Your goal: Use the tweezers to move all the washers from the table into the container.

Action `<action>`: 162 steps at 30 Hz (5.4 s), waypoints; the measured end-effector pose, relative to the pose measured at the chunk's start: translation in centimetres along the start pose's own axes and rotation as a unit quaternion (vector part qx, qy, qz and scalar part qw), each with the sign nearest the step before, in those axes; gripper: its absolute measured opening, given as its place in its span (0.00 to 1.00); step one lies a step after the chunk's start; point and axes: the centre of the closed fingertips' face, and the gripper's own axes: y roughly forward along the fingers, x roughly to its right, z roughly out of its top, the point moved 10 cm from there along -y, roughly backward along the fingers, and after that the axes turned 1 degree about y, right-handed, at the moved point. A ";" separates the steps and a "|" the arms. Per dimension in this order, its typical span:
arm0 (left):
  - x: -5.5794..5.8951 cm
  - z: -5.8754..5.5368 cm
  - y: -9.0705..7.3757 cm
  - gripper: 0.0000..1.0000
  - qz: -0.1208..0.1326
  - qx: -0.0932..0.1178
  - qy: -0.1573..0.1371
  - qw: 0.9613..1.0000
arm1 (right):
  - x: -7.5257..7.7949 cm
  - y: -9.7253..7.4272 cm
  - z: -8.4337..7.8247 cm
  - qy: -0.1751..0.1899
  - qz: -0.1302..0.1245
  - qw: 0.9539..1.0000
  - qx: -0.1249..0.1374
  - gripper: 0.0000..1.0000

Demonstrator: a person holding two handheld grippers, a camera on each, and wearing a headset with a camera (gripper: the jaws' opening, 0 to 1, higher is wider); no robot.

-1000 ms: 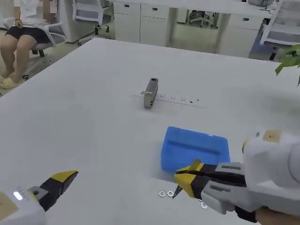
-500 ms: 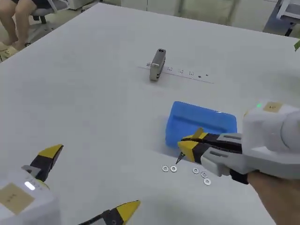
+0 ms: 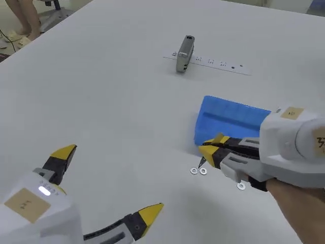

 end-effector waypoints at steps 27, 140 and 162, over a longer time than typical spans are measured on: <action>0.0 -0.3 0.2 0.99 0.002 -0.019 0.017 1.000 | 0.4 1.7 -1.3 0.006 -0.005 1.000 -0.018 0.02; 0.6 -1.0 0.6 0.95 -0.021 -0.053 0.046 0.997 | 6.0 -0.3 5.0 0.004 -0.075 0.997 -0.008 0.00; 0.7 -1.2 0.7 0.93 -0.025 -0.067 0.050 0.996 | 7.1 2.4 2.8 0.023 -0.099 0.995 -0.019 0.01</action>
